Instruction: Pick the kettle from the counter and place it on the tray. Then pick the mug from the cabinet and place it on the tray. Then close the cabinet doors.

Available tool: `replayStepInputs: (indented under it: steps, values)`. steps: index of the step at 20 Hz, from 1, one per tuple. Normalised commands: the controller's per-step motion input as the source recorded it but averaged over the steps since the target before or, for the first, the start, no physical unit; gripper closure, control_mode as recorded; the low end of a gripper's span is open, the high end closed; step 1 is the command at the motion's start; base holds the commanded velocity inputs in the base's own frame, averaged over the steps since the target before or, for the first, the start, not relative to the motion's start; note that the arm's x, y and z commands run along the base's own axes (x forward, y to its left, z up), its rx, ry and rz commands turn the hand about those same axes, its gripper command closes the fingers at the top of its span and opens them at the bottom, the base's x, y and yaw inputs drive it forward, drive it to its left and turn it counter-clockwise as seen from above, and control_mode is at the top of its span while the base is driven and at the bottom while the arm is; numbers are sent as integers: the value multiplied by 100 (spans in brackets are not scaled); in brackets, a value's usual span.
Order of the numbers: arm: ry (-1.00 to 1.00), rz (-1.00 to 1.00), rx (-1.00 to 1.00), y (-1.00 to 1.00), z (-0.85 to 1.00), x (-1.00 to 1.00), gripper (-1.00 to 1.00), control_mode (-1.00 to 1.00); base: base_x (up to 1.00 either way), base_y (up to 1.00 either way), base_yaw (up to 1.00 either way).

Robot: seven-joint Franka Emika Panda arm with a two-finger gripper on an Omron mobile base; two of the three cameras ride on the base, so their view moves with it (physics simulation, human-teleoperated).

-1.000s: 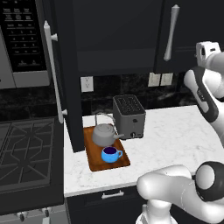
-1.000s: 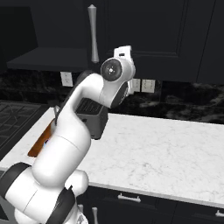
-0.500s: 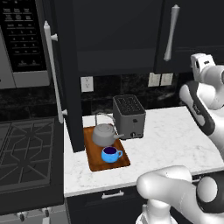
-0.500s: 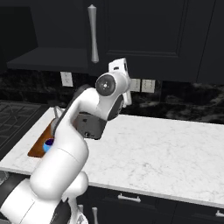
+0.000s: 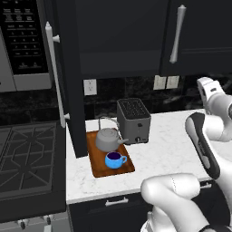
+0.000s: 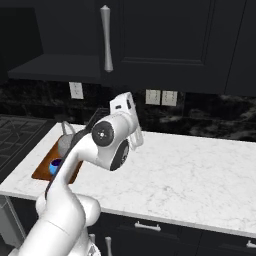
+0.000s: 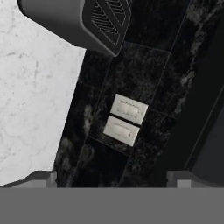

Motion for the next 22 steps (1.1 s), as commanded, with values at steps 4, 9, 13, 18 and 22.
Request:
replayStepInputs:
  steps: [4, 9, 13, 18, 22]
  values:
    - [-6, -2, -8, 14, 17, -96, -100, -100, 0, 0, 0]
    - [0, -5, -13, 42, 28, -75, -100, -100, 0, 0, 0]
    - [0, -10, -22, 60, 35, -50, -100, -100, 0, 0, 0]
    - [2, -11, -32, 70, 31, -25, -100, -100, 0, 0, 0]
    - [8, -6, -33, 50, -18, 1, -100, -100, 0, 0, 0]
